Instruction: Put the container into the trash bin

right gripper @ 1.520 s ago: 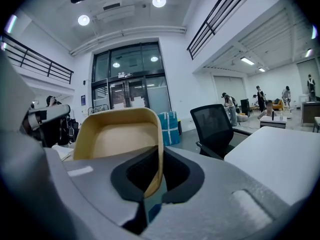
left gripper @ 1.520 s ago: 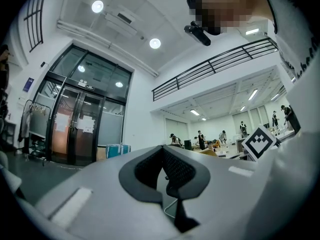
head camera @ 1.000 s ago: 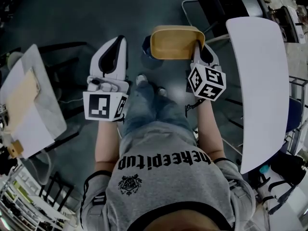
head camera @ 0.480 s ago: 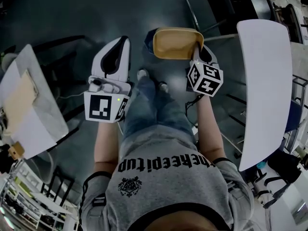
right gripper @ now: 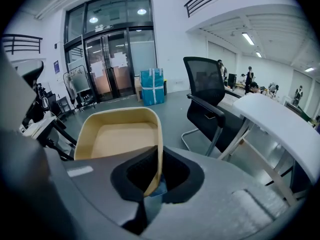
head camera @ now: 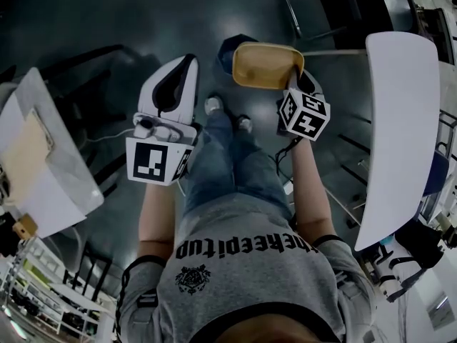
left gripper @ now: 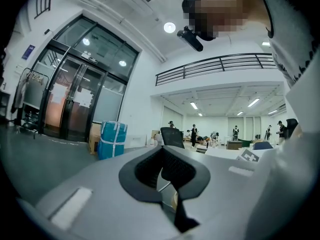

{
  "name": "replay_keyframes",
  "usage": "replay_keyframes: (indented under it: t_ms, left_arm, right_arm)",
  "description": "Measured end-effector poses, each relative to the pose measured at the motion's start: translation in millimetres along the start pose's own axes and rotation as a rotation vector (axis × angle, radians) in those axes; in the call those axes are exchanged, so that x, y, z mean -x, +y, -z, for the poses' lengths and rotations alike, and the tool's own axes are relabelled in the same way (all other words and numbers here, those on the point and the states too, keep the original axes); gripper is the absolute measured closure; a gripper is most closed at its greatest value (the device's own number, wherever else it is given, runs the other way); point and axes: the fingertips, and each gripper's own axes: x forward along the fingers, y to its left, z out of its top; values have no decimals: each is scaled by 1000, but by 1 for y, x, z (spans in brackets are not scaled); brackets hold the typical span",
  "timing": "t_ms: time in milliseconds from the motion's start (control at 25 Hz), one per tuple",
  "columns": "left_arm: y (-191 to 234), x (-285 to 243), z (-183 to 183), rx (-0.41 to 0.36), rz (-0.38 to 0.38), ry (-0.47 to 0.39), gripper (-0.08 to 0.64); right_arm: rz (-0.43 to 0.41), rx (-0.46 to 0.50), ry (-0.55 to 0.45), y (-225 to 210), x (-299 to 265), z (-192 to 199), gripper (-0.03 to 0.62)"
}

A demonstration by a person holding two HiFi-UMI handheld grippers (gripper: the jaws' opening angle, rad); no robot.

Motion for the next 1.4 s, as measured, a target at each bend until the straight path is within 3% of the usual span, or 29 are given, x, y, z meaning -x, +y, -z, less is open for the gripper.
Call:
replay_keyframes:
  t_ms: [560,880,1400]
  left_arm:
    - [7,5,58,24,32,2,541]
    - [6,4,94,8,62,13,540]
    - [-11,2,159,26,49,40,541]
  right_arm:
    - [59,-11,134,-11,-55,69,583]
    - [74,-70,204,-22,-93,113,581]
    - [99,-75,312,-48,-156,187,581]
